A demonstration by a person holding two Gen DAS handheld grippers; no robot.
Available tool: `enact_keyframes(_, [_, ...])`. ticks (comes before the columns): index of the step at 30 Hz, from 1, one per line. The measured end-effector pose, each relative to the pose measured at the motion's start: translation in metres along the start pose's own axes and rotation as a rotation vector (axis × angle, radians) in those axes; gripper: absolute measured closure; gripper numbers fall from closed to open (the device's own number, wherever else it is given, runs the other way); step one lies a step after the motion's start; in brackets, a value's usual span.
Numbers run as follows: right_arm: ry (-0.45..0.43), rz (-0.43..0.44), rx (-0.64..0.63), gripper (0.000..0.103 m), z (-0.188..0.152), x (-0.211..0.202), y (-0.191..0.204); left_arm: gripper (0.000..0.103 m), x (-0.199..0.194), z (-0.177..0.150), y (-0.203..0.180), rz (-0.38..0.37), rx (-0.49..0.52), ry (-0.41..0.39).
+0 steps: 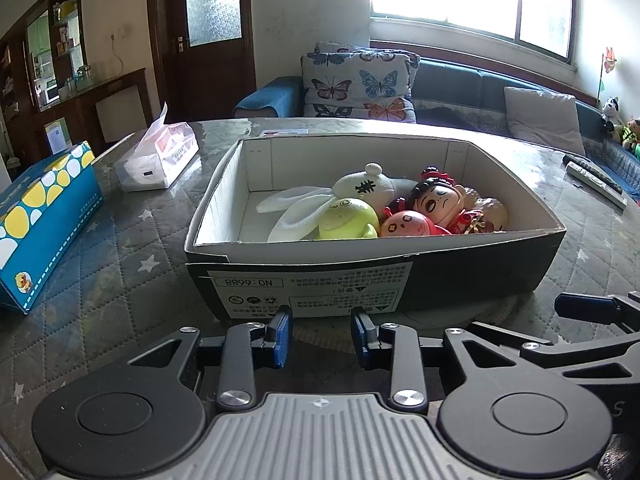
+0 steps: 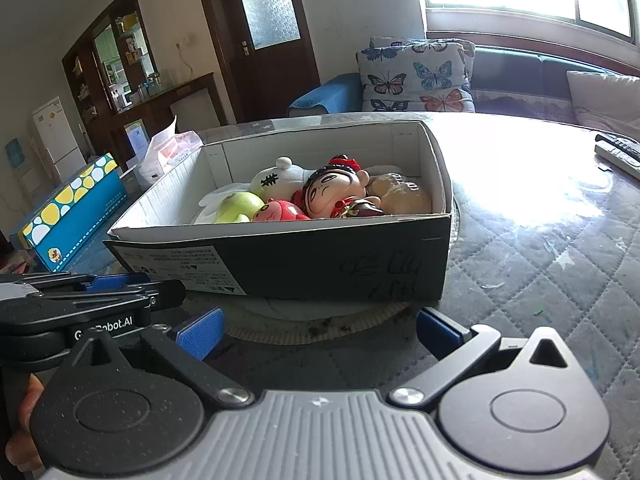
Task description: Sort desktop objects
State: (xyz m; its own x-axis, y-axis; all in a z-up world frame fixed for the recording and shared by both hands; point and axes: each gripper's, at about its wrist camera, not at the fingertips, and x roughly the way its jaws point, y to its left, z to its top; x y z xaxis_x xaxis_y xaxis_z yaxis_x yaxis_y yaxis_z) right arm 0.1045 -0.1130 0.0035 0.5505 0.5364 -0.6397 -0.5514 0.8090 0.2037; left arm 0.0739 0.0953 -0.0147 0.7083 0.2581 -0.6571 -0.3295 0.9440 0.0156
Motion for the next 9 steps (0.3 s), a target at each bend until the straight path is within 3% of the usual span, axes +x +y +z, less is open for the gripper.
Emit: enact_keyframes(9, [0.002, -0.001, 0.005, 0.0, 0.0011, 0.0027, -0.0023, 0.068, 0.0023, 0.0003, 0.0001, -0.001, 0.001, -0.003])
